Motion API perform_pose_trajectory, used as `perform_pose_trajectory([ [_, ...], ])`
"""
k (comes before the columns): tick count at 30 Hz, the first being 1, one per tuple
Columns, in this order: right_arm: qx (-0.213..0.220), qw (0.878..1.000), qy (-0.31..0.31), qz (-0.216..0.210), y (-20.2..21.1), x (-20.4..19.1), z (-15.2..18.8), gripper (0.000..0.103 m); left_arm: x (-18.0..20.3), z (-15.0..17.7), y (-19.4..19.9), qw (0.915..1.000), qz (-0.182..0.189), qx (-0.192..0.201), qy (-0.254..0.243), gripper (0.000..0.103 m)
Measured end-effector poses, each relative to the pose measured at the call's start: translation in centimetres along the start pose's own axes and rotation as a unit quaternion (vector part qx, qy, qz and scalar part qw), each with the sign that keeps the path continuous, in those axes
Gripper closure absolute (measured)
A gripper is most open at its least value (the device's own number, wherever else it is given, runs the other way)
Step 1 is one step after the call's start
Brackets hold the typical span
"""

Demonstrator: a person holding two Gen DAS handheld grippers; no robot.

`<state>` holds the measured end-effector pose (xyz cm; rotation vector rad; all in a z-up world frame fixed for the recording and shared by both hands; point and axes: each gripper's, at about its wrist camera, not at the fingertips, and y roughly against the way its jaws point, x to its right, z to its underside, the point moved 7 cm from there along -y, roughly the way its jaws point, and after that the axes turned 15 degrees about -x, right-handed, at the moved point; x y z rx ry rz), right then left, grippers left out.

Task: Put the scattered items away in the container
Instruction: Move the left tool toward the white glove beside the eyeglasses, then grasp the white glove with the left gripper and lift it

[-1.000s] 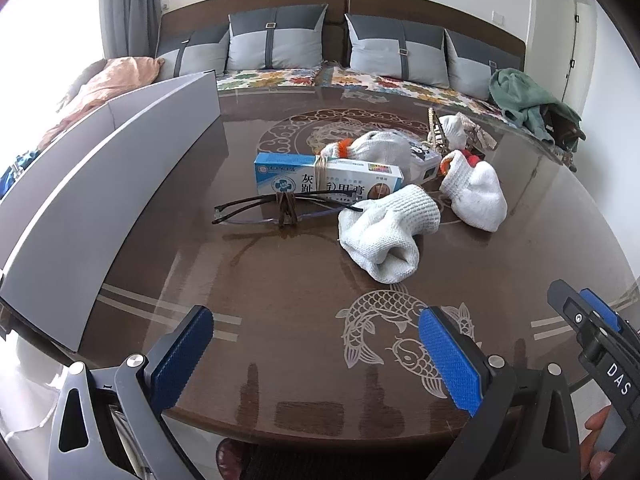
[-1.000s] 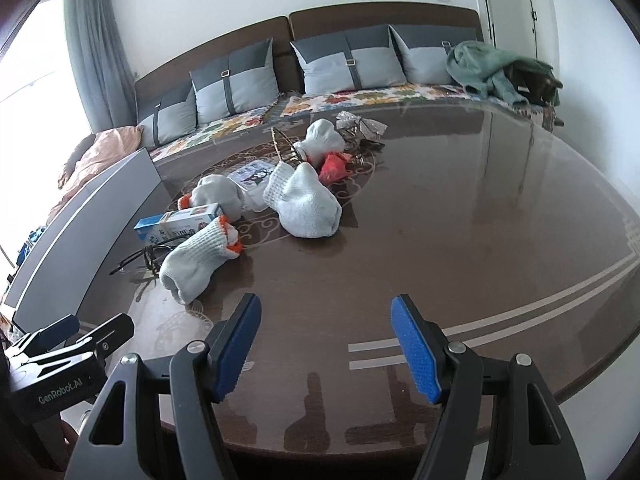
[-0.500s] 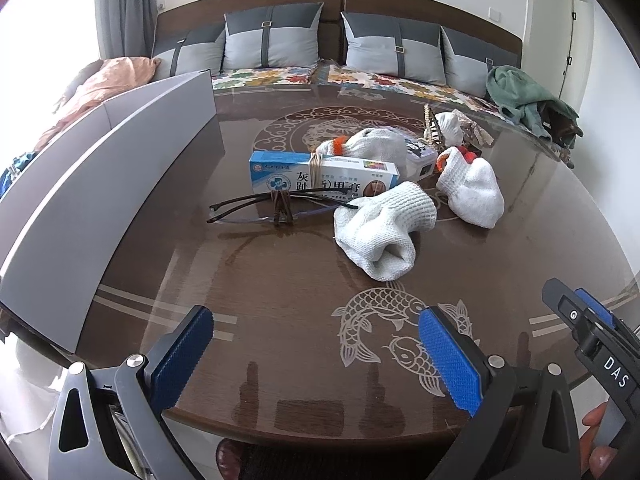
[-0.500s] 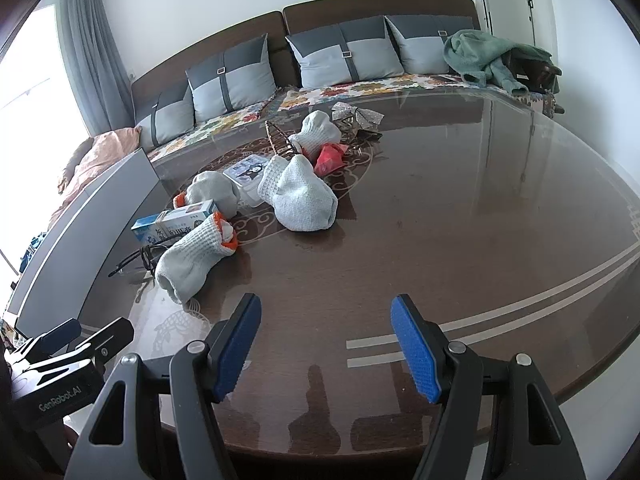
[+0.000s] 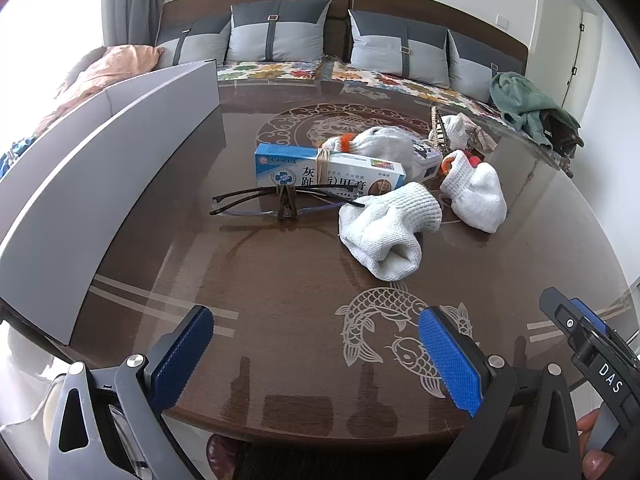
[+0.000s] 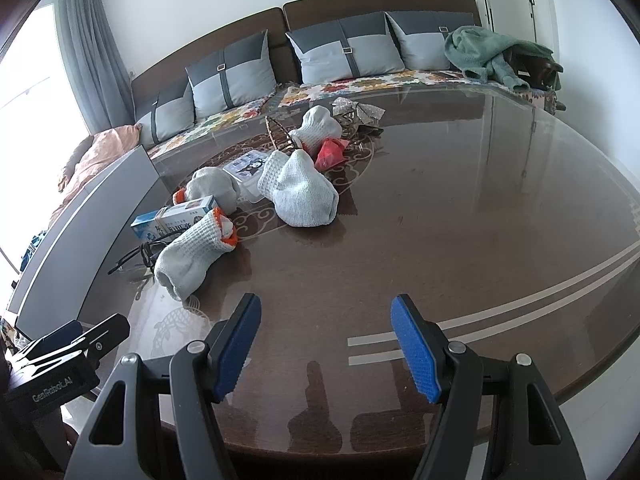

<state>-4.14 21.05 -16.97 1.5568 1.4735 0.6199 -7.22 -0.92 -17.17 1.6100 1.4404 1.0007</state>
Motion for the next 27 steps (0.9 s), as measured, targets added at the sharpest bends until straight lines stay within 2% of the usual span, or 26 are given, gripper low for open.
perform_pose_trajectory([
  [9, -0.002, 1.0, -0.003, -0.004, 0.0, 0.1, 0.0, 0.034, -0.3, 0.0, -0.1, 0.9999, 0.008, -0.004, 0.006, 0.0],
  [16, -0.004, 1.0, -0.007, -0.007, -0.1, 0.3, 0.0, 0.034, -1.3, -0.4, -0.2, 0.9983, 0.047, -0.014, 0.032, 0.0],
  [19, -0.007, 1.0, -0.007, -0.009, -0.2, 0.3, 0.1, 0.034, -0.8, -1.0, -0.1, 0.9978, 0.065, -0.011, 0.004, 0.0],
  [21, -0.007, 1.0, -0.007, -0.009, -0.3, 0.3, 0.1, 0.034, -0.4, -1.6, -0.4, 0.9962, 0.082, -0.023, -0.017, 0.0],
  [27, -0.014, 1.0, -0.013, -0.012, -0.6, 0.5, 0.2, 0.034, 0.9, -3.2, -1.4, 0.9862, 0.133, -0.057, -0.081, 0.0],
])
